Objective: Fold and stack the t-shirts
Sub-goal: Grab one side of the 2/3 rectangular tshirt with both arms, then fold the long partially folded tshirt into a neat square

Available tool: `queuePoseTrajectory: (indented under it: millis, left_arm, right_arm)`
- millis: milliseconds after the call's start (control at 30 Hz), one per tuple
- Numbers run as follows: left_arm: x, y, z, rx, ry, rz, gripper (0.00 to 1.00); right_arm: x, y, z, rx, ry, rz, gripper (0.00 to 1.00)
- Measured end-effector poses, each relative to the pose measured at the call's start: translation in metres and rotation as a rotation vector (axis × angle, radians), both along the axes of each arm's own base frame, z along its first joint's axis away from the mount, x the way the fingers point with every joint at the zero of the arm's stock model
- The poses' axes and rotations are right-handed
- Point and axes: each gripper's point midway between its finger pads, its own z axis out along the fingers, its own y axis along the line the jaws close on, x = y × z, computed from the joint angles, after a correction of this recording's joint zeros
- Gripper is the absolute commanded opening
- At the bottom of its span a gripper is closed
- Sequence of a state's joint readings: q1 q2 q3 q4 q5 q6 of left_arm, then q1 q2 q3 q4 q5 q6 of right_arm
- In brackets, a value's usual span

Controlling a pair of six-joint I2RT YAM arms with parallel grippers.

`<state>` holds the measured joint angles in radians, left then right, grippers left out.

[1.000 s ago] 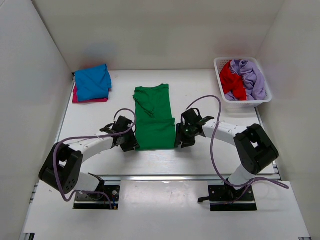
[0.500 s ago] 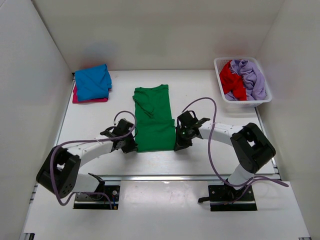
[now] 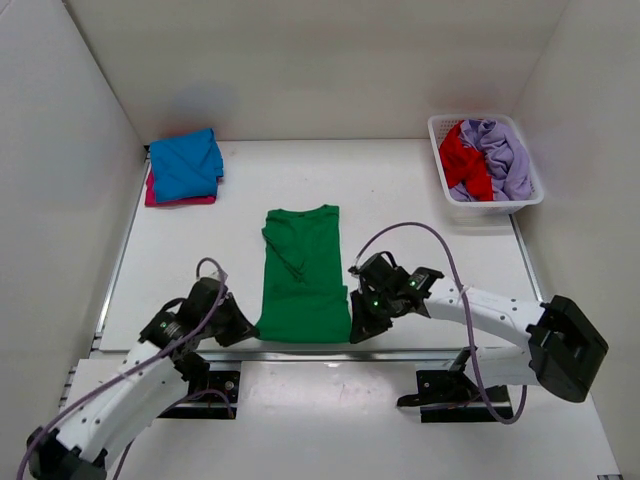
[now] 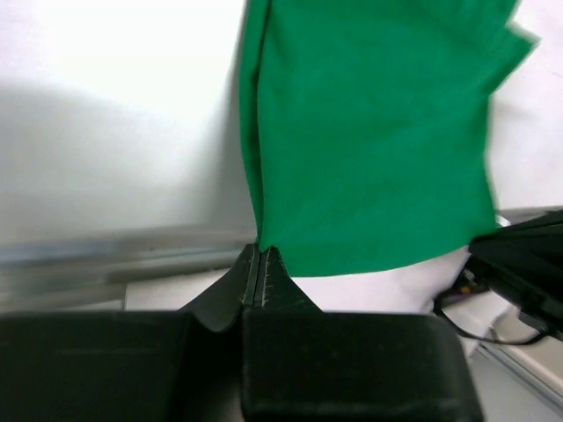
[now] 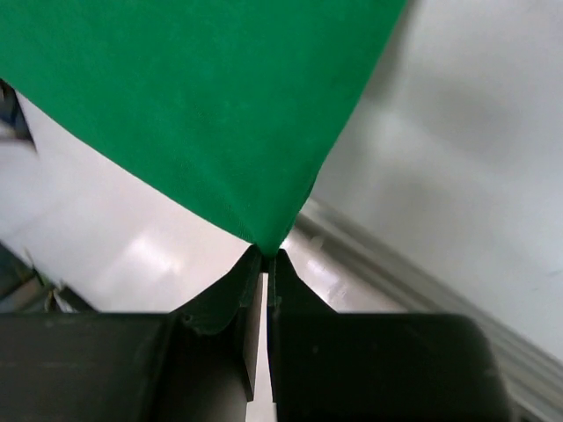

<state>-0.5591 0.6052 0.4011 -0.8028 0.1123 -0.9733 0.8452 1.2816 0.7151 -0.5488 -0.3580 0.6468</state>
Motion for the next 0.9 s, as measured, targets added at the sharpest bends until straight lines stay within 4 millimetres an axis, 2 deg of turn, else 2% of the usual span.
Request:
queuePoseTrajectory:
  millis: [133, 267, 500, 700, 900]
  left_arm:
    - [-0.011, 0.012, 0.019, -0.031, -0.019, 0.033, 0.00]
    - [-0.009, 0.025, 0.044, -0.032, -0.040, 0.085, 0.00]
    - [-0.001, 0.040, 0.087, -0.032, -0.106, 0.136, 0.00]
    - [0.005, 0.035, 0.103, -0.002, -0.087, 0.092, 0.00]
    - [0.031, 0.031, 0.123, 0.033, -0.105, 0.082, 0.00]
  right_arm:
    - [-0.023, 0.001, 0.009, 0.024, 0.026, 0.038, 0.00]
    - [-0.023, 0.007, 0.025, 0.061, 0.013, 0.035, 0.00]
    - [0.007, 0.020, 0.068, 0.126, -0.048, -0.008, 0.00]
    - [0.030, 0.020, 0.091, 0.095, -0.061, 0.002, 0.00]
    - [0.069, 0.020, 0.115, 0.073, -0.103, 0.001, 0.00]
